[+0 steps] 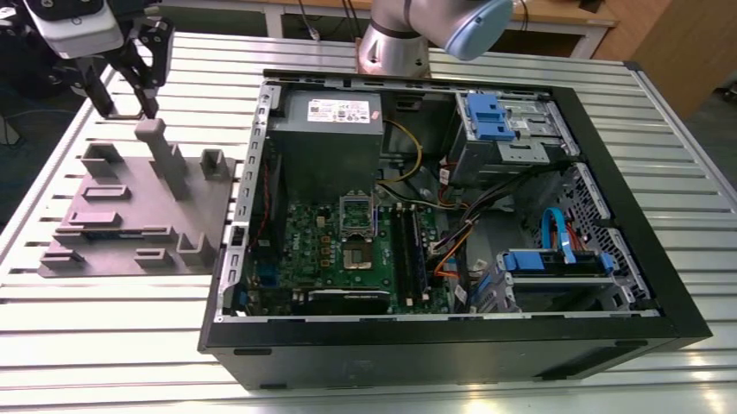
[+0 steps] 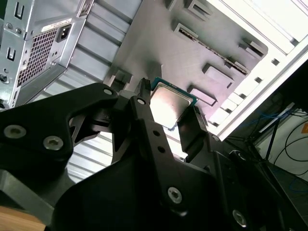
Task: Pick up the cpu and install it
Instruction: 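Pick up the cpu and move it towards the insertion slot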
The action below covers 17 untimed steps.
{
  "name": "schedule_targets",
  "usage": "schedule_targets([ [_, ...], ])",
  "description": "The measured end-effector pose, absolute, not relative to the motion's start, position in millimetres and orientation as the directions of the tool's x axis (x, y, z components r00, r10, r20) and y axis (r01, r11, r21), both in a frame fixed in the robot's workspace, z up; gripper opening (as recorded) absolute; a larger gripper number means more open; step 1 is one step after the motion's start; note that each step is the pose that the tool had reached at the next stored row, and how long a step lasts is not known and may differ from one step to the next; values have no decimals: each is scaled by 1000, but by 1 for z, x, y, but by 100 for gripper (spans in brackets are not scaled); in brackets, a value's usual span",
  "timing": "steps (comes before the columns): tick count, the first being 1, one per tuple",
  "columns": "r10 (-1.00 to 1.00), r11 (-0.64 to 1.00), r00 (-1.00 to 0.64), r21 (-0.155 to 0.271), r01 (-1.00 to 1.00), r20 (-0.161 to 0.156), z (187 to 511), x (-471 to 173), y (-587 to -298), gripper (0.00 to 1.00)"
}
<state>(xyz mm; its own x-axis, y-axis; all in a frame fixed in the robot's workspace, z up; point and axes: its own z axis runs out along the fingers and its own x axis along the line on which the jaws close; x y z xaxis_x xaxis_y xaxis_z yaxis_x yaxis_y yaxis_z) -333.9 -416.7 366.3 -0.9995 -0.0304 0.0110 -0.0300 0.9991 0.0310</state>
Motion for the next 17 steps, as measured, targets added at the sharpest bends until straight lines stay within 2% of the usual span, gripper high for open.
schedule_targets([
  [17,-30,999,-999,31,-30,11,366,-314,-417,47],
])
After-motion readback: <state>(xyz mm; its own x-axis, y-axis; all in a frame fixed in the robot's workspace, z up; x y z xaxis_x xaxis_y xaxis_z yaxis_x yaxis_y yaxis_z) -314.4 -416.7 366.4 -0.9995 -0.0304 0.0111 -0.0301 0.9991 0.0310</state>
